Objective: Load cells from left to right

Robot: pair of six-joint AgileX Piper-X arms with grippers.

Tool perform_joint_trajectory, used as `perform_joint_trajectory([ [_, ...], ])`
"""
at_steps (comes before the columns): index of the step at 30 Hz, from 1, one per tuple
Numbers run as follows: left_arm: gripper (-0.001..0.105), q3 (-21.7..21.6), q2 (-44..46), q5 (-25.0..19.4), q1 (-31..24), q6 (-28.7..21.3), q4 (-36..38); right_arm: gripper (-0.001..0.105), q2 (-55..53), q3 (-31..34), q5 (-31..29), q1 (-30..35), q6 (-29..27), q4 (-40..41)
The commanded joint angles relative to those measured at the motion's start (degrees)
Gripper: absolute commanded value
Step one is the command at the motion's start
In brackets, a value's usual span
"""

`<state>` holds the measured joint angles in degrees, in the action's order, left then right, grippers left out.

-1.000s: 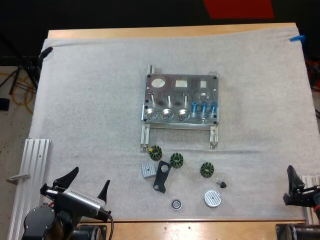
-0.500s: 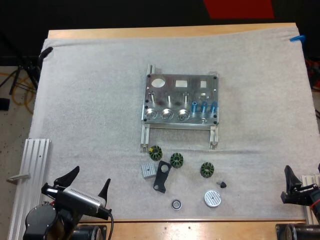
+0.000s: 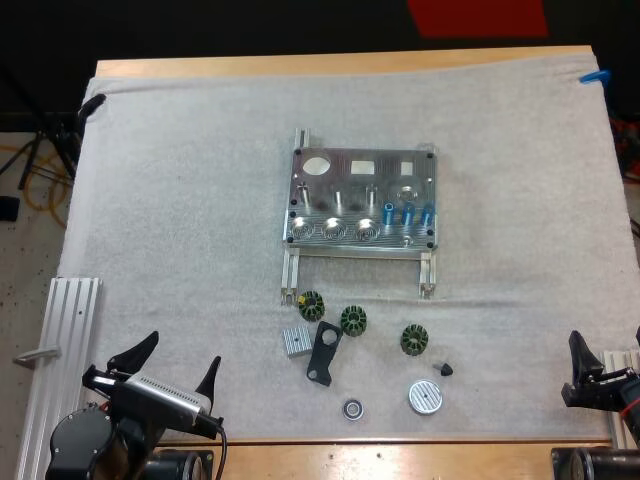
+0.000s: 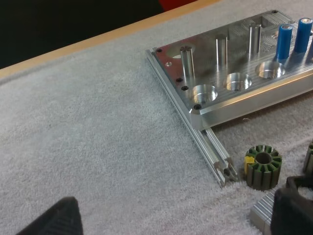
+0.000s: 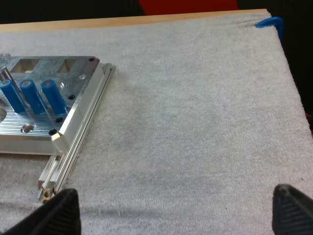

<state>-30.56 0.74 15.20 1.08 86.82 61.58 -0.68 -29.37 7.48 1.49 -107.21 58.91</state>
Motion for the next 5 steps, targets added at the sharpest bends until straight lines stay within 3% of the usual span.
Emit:
perform_joint_trajectory([
  [1, 0.076, -0.09, 8.06, -0.01, 0.05, 0.85, -0.69, 0.077, -2.36, -0.33, 0.1, 0.15, -0.16, -0.75],
  [5, 0.076, -0.09, 8.06, -0.01, 0.05, 0.85, -0.69, 0.077, -2.36, -0.33, 0.1, 0.15, -0.16, -0.75],
])
